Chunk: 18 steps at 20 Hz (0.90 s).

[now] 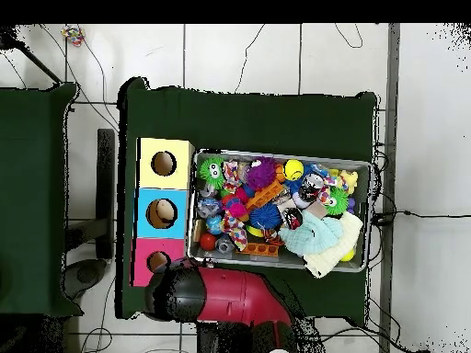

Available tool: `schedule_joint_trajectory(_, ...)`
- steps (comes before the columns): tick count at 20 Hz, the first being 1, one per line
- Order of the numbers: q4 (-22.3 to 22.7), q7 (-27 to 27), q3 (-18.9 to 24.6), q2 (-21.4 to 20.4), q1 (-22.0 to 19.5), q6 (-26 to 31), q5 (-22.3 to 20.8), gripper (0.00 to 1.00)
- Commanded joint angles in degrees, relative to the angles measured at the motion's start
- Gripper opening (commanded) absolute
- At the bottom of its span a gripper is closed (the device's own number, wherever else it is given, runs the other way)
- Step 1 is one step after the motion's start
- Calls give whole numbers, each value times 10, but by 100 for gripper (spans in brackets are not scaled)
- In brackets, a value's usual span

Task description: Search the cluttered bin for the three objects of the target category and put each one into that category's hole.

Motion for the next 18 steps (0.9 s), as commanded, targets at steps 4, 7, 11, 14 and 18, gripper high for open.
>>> schedule_joint_trajectory(4,-3,30,80,30,-38,-12,10,100)
schedule_joint_trajectory(7,1,29,95,35,-50,-9,19,100)
schedule_joint_trajectory(11,6,27,108,42,-63,-32,9,100)
schedule_joint_trajectory(14,4,19,99,36,-70,-43,-20,100)
schedule_joint_trajectory(18,-4,-19,98,26,-101,-22,-47,100)
